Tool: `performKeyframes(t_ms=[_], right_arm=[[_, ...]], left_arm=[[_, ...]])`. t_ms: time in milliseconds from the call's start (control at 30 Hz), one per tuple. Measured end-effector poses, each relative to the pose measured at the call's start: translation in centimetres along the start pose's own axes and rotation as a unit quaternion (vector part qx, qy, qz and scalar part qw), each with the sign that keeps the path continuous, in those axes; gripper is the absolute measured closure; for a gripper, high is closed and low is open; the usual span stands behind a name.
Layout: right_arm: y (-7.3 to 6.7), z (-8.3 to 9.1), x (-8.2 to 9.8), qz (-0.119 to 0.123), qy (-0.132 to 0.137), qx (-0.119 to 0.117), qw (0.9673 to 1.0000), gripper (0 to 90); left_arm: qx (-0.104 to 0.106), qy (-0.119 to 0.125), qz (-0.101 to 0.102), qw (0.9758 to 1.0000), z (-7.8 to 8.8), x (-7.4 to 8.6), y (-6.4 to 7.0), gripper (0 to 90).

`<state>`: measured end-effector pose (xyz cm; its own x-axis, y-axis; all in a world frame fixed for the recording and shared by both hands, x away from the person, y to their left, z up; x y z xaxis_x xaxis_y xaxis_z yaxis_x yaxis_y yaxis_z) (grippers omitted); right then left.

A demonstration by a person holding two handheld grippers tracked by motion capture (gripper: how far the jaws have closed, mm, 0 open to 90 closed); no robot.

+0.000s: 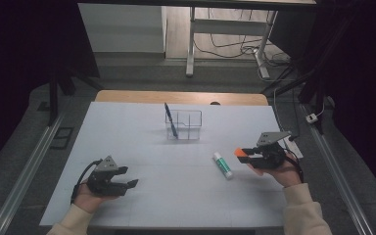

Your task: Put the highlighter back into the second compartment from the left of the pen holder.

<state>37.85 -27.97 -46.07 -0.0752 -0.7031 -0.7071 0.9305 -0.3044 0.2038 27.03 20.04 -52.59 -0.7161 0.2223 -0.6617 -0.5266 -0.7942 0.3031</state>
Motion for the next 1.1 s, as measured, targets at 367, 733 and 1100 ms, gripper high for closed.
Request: performKeyframes(t_ms=[367,733,1100], right_arm=[[0.5,0.7,-0.3,-0.025,0.041,0.05,0.9976,64.4],[0.3,0.6,-1.1,-0.036,0.068,0.084,0.9935,64.4],[0.1,0.4,-1.6,-0.045,0.089,0.094,0.9905,64.3]], left_arm=[[0.0,0.0,0.0,1.0,0.0,0.0,0.0,33.2],[-0.001,0.002,0.001,1.0,0.0,0.0,-0.1,33.1],[0.0,0.003,0.001,1.0,0.0,0.0,-0.1,33.1]])
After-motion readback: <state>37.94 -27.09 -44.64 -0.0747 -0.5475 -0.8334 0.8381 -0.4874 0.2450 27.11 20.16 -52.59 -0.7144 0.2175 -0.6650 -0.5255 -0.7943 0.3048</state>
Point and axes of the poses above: each handheld gripper's, and its own axes: z roughly backward along the jaws, x roughly out of its underside, y roughly to its right, the point moved 2 cm from there along -z, roughly forward along the jaws, and after that the axes turned 14 degrees about z, right-handed, at the moved point
